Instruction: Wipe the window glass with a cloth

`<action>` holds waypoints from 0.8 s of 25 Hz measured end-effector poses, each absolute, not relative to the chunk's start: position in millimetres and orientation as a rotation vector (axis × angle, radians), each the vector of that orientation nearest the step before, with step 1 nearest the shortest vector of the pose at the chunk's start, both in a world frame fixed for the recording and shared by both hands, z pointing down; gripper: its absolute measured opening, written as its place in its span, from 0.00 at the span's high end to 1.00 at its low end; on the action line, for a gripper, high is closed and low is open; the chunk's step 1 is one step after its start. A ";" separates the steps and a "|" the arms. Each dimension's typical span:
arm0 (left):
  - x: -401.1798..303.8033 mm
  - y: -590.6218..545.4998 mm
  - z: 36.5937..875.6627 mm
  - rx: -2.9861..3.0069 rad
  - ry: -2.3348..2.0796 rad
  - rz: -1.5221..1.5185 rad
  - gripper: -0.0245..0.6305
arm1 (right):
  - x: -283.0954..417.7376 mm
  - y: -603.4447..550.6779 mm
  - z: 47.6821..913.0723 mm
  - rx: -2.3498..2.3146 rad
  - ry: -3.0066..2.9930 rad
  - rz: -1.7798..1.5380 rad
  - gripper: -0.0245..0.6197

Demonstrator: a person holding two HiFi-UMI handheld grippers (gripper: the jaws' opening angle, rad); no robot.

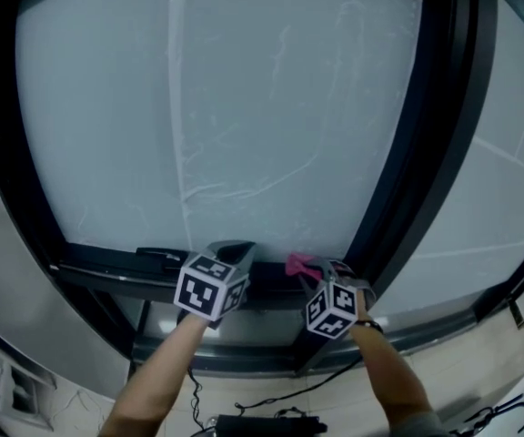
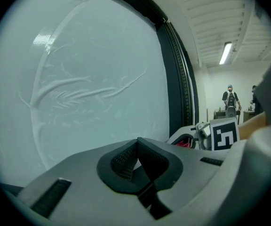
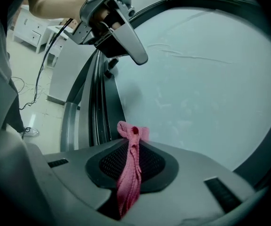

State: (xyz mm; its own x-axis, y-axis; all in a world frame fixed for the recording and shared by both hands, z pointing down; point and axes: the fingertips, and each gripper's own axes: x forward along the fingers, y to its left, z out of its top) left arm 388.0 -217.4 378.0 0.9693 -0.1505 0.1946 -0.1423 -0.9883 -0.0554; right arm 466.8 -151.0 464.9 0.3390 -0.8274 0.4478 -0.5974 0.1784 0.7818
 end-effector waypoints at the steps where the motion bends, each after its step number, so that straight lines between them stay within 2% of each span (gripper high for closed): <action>1: 390.2 -215.4 378.7 -3.077 0.219 -0.310 0.95 | 471.8 -148.4 465.7 1.523 -1.320 -0.264 0.88; 20: 403.4 -209.9 382.9 -3.050 0.173 -0.349 0.95 | 493.2 -145.2 413.9 1.616 -1.076 -0.440 0.88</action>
